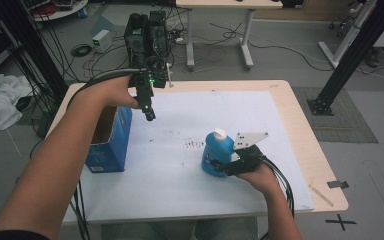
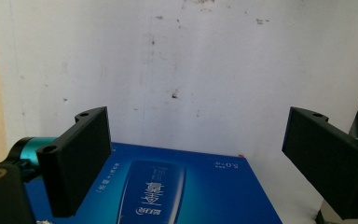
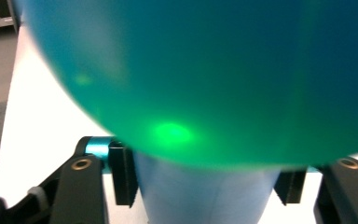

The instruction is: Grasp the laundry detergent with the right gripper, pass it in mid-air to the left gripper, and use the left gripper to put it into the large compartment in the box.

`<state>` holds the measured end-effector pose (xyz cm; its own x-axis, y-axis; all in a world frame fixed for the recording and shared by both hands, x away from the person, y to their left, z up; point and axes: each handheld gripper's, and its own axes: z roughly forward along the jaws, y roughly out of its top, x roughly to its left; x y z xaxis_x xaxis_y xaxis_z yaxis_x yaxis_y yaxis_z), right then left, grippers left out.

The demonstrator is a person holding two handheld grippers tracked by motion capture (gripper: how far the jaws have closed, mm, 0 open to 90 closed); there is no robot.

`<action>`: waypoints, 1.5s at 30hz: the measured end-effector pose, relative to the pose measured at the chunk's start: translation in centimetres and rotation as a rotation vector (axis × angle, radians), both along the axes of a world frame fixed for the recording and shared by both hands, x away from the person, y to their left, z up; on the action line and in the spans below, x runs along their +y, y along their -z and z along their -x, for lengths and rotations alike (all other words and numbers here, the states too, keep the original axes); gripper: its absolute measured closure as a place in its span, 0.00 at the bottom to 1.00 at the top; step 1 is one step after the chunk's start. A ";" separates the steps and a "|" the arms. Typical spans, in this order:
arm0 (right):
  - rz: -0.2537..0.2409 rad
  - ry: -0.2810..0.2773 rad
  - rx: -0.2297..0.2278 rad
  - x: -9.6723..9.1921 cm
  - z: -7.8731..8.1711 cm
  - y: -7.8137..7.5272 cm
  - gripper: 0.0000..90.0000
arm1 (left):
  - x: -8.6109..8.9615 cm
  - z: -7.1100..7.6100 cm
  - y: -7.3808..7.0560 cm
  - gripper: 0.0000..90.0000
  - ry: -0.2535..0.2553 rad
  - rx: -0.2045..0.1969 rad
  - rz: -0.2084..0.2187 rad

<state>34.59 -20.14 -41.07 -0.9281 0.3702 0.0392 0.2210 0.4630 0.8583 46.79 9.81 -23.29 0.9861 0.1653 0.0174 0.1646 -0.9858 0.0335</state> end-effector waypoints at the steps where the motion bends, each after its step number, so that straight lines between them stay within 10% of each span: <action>1: 0.000 -0.005 -0.009 0.0 0.0 0.0 0.43 | 0.0 0.0 0.0 0.09 -0.001 0.000 0.002; 45: 0.049 -0.171 -0.057 2.2 0.2 -3.7 0.50 | -1.2 3.9 0.1 0.09 0.093 0.008 0.013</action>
